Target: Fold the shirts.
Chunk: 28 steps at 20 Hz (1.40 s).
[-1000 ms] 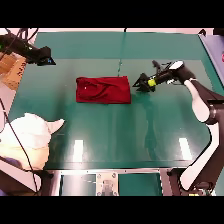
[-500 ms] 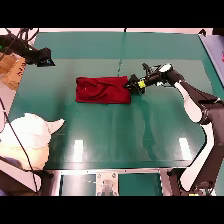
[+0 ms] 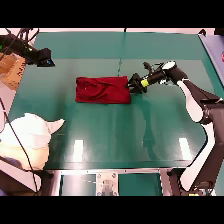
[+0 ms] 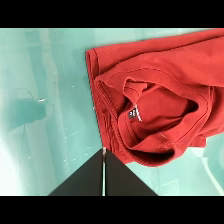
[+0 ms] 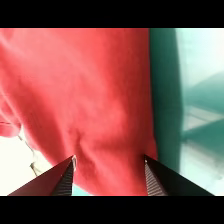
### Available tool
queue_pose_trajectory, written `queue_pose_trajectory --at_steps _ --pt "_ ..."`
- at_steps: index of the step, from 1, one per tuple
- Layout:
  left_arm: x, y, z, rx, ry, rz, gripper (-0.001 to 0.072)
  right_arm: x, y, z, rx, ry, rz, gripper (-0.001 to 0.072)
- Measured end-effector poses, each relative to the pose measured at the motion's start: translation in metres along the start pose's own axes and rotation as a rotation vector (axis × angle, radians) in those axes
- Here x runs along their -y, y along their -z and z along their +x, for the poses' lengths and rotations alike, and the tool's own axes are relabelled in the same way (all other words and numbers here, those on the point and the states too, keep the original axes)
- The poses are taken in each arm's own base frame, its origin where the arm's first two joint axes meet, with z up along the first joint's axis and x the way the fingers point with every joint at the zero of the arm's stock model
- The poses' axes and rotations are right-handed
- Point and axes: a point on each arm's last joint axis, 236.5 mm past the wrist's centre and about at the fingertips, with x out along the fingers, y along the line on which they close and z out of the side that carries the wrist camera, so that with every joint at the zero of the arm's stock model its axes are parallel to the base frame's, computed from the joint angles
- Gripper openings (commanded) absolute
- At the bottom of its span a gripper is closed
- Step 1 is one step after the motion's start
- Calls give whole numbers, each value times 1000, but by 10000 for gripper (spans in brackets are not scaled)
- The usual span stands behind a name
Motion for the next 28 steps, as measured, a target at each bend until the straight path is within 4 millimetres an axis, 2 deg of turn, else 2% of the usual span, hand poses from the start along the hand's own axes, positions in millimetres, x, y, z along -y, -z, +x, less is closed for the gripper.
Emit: queue_pose_trajectory --at_steps 5,13,15,16,18,19,22,25,28 --pt "0 0 0 -1 0 1 20 -7 2 29 7 1 -9 504" --pt "1 3 0 -14 3 23 19 -1 -3 38 30 11 4 504" --pt "1 6 0 -24 5 24 19 2 -6 32 33 7 10 510" --pt "1 7 0 -28 6 27 20 4 -6 26 27 7 13 562" --pt "2 9 0 -37 7 31 19 8 -7 11 16 9 13 604" --pt "2 9 0 -37 8 32 19 9 -8 3 16 9 11 687" --pt "2 9 0 -39 8 35 20 9 -14 -16 34 7 3 687" --pt "2 9 0 -39 8 35 20 1 -11 -23 19 -20 -2 687" --pt "2 10 0 -42 9 35 20 -2 -16 -35 35 -34 -7 687"
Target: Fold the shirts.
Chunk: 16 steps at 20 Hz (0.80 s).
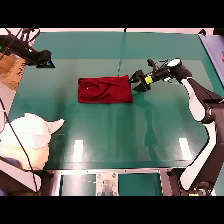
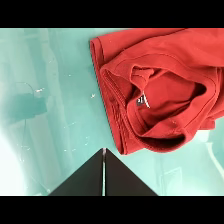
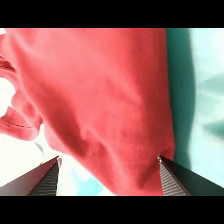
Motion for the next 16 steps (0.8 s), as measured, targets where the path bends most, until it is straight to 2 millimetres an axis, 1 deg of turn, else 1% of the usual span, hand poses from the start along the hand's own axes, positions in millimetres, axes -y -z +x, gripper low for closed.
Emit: queue_pose_trajectory --at_steps 3,5,8,12,13,14,15,16 --pt "0 0 0 -2 0 0 20 9 -10 -5 29 1 18 687" --pt "0 1 0 -2 1 0 19 17 -12 -2 26 4 35 688" --pt "0 1 0 -2 1 -1 20 20 -11 13 12 5 46 687" --pt "0 1 0 -3 1 0 19 11 -3 38 -16 1 32 682" --pt "0 1 0 -3 1 0 19 8 0 44 -25 2 27 614" --pt "0 1 0 -3 1 1 19 7 2 50 -29 9 19 267" --pt "0 1 0 -4 2 1 19 10 3 56 -31 28 9 34" --pt "0 1 0 -3 1 1 20 10 5 61 -35 35 5 18"
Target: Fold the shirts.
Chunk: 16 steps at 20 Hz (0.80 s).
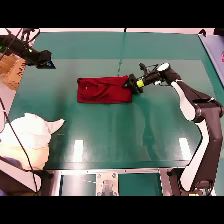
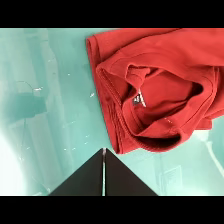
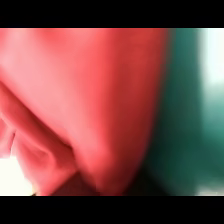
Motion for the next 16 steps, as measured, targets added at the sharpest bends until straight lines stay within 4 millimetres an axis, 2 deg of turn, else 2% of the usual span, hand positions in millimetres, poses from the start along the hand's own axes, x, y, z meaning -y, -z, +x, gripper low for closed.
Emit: queue_pose_trajectory --at_steps 2,4,5,7,9,10,12,14,16 --pt "0 0 0 0 0 0 19 -13 -1 1 6 -30 -20 17" --pt "0 0 0 0 0 0 19 -32 -3 -11 22 -60 -57 16" --pt "0 0 0 0 1 0 19 -46 -8 -26 48 -82 -83 16" --pt "1 0 0 1 3 -1 19 -72 -20 -71 134 -103 -146 16" --pt "1 0 0 1 5 -1 19 -92 -30 -135 251 -96 -204 16" --pt "1 0 0 2 5 -1 19 -90 -34 -170 313 -64 -202 15" --pt "2 0 0 2 7 -1 19 -61 -40 -238 428 43 -144 13" --pt "2 0 0 2 8 -2 20 -23 -35 -304 528 149 -51 13" --pt "2 0 0 1 8 -6 19 26 -20 -362 606 258 75 13"
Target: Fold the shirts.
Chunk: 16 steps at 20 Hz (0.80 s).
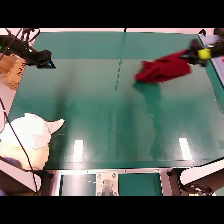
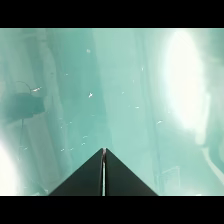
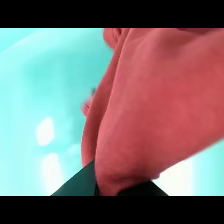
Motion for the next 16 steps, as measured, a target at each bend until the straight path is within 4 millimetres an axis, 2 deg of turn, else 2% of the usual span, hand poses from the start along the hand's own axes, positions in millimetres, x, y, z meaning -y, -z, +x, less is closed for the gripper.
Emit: queue_pose_trajectory --at_steps 1,3,6,9,11,13,15,16 --pt "0 0 0 0 0 -1 19 30 -6 -22 33 59 54 13" --pt "0 0 0 0 1 -4 20 88 -6 -58 79 180 167 13" --pt "1 0 0 1 3 -8 19 182 24 -103 134 391 389 13" --pt "1 0 0 2 3 -9 19 268 88 -125 161 546 642 14" --pt "1 -1 0 2 5 -11 19 315 144 -125 167 609 803 14" --pt "2 -1 0 4 10 -12 19 349 198 -116 173 632 949 14" --pt "3 -1 0 4 14 -12 19 369 239 -106 177 640 1056 15" --pt "4 -1 0 6 17 -13 19 377 253 -102 186 642 1092 15"
